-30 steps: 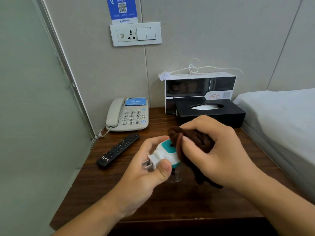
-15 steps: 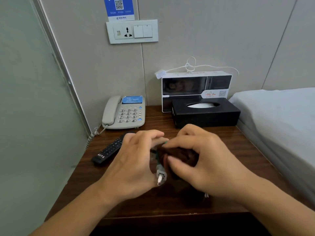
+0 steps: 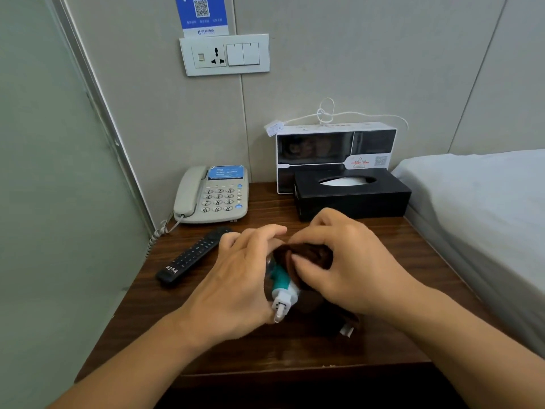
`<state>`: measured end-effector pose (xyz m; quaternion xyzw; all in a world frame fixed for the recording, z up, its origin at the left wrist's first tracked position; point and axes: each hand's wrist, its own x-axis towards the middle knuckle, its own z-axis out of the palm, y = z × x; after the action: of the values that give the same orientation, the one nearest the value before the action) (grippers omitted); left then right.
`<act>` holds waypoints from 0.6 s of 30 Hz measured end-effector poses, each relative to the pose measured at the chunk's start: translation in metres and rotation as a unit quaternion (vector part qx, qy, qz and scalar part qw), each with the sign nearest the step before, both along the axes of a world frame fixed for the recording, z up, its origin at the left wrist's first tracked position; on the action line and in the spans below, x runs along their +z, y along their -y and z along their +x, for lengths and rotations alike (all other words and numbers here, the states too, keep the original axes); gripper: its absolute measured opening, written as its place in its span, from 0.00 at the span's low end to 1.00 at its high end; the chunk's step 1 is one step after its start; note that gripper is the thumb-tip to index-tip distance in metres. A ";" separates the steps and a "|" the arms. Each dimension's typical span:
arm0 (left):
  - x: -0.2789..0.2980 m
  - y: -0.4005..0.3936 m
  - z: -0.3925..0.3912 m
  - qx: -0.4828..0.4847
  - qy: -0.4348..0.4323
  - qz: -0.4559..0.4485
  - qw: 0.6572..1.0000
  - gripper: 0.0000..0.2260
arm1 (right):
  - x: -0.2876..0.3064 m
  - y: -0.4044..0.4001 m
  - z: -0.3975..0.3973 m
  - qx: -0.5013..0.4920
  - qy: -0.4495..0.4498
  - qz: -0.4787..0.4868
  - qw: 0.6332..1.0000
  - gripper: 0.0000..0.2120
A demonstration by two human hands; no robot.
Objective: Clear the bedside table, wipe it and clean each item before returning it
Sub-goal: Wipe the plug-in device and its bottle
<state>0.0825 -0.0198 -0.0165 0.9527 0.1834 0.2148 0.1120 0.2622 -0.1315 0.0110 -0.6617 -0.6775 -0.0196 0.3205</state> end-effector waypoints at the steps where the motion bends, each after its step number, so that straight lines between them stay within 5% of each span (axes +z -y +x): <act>1: -0.001 -0.001 0.000 -0.007 -0.003 -0.011 1.000 0.49 | 0.000 0.002 -0.002 0.039 0.009 -0.015 0.999 0.13; 6: -0.003 0.001 -0.001 0.004 0.011 -0.065 0.998 0.48 | 0.003 -0.001 0.002 -0.011 -0.009 -0.014 1.000 0.13; 10: -0.002 0.005 -0.004 -0.024 0.014 -0.059 0.998 0.45 | 0.005 0.005 -0.006 0.073 0.000 -0.066 0.995 0.12; 16: -0.006 0.003 -0.004 0.011 0.039 -0.121 0.992 0.45 | 0.007 -0.007 0.006 -0.053 -0.022 -0.040 0.998 0.10; 18: -0.002 0.004 -0.006 0.017 0.109 -0.188 0.976 0.40 | 0.010 -0.005 0.015 -0.116 -0.025 -0.029 0.992 0.10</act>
<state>0.0768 -0.0238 -0.0181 0.8822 0.2237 0.2813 0.3043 0.2776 -0.1263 0.0205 -0.7456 -0.5879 -0.0203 0.3132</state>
